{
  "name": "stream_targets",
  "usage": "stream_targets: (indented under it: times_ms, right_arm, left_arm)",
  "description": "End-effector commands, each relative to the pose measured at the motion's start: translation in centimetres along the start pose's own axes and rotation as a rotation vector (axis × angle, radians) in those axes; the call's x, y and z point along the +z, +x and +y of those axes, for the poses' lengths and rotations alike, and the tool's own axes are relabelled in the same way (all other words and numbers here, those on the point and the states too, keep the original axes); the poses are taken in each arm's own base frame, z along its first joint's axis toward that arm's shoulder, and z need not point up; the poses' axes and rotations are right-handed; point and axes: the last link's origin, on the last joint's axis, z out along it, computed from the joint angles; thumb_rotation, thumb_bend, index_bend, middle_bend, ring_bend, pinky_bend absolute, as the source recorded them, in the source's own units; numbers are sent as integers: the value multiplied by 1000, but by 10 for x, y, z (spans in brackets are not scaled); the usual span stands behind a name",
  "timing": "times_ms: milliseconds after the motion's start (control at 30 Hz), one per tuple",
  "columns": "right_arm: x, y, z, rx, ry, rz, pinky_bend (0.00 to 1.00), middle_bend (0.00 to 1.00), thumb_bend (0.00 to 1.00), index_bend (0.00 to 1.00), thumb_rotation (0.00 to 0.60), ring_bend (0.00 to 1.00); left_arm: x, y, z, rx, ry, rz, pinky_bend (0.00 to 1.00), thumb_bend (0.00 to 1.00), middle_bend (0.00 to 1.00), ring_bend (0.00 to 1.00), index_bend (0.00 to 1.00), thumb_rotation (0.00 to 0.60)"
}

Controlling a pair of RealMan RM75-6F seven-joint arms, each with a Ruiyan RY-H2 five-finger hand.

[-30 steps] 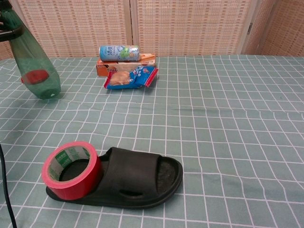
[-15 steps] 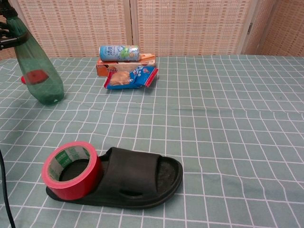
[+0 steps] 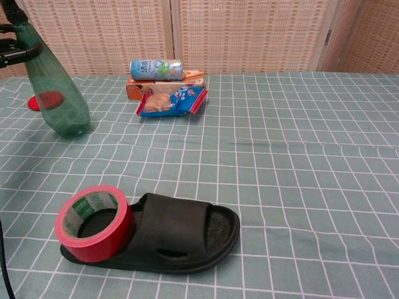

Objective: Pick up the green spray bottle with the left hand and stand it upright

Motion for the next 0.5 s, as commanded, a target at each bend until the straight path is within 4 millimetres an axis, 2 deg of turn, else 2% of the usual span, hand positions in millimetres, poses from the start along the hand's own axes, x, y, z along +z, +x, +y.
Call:
stream_targets:
  times_ms: [33,133,500]
  right_arm:
    - [0,0,0,6,-1,0,105,232,0,279,600,9]
    - [0,0,0,8,3,2,105,232,0,279,600,9]
    - [0,0,0,17,13,4,105,232,0,279,600,9]
  left_arm:
    - [-4,0,0,-7,-15,-23,91,237,412,243,35,600]
    - [-6,1,-1,-8,-15,-34,96,226,407,236,11,600]
    - [-11,2,-2,-6,-18,-63,91,191,382,209,25,600]
